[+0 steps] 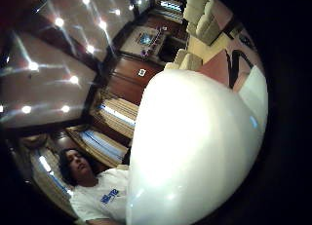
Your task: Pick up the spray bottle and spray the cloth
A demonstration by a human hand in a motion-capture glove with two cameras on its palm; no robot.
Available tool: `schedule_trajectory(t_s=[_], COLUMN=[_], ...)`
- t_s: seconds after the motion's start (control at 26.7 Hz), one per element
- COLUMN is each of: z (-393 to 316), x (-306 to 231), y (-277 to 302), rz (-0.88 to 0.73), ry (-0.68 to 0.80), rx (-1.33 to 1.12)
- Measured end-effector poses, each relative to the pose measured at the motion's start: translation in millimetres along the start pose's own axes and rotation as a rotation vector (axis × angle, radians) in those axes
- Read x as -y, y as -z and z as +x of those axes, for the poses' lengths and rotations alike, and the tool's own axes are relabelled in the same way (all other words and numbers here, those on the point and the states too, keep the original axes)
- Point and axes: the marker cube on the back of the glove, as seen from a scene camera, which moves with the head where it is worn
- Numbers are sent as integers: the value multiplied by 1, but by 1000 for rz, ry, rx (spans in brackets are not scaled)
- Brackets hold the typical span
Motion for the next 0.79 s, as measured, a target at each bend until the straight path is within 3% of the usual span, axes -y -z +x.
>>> schedule_trajectory(t_s=[0.79], z=[14], x=[-33], y=[-175], rz=[-164], ry=[24], rx=[151])
